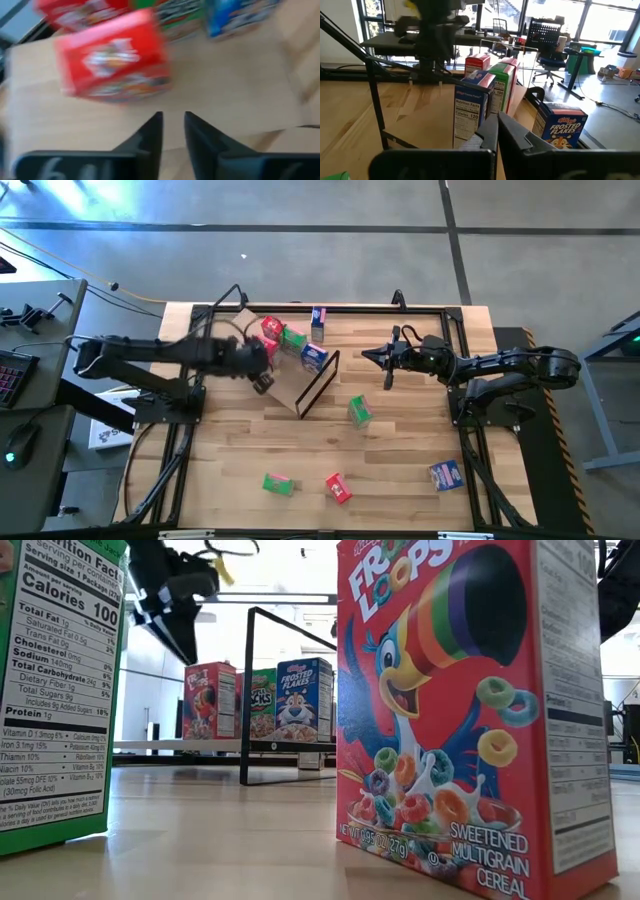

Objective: Stack cereal on shelf
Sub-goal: Adjust the red cereal on the shelf

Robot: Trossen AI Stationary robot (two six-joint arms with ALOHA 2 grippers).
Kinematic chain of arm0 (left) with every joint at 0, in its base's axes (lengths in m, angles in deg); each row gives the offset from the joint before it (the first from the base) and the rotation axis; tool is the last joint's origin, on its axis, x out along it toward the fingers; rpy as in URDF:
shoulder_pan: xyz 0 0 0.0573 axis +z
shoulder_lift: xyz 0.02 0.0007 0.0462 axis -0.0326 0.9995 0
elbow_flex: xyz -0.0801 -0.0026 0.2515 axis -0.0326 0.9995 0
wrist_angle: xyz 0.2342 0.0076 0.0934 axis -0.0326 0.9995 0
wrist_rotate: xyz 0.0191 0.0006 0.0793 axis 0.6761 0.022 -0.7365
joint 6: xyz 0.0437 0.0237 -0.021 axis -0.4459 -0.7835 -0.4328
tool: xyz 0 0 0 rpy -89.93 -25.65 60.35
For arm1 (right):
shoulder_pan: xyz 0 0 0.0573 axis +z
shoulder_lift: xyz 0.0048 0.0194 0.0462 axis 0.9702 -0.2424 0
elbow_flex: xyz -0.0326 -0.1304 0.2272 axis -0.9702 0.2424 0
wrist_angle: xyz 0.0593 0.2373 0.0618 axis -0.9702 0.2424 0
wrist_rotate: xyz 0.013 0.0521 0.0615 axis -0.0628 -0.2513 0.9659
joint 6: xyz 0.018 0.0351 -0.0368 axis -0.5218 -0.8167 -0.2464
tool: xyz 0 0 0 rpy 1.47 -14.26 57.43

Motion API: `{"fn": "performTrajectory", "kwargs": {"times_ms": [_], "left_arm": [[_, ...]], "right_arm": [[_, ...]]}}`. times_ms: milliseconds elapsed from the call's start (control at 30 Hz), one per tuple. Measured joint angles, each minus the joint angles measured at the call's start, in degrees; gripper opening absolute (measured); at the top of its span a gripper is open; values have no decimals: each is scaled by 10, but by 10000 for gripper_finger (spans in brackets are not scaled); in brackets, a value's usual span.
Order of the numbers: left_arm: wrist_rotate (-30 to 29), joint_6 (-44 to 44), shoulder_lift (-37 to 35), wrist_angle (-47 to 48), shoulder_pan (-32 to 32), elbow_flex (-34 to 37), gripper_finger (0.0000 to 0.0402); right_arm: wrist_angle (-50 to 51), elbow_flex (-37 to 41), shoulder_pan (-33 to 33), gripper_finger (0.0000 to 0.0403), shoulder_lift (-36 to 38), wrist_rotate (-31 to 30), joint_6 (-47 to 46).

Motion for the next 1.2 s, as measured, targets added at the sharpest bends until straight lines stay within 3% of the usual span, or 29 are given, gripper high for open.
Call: {"fn": "performTrajectory", "kwargs": {"times_ms": [133,300,500,733,1200], "left_arm": [[-20,33,-18,-84,-50,43,7],[-52,83,-22,-198,-80,127,8],[-114,54,-12,-382,-71,217,2],[-175,47,-12,-380,-43,239,1],[-190,-13,-12,-380,3,239,0]], "right_arm": [[1,0,0,0,0,0,1],[2,0,0,0,0,0,3],[3,0,0,0,0,0,1],[3,0,0,0,0,-6,1],[3,0,0,0,0,-7,1]]}}
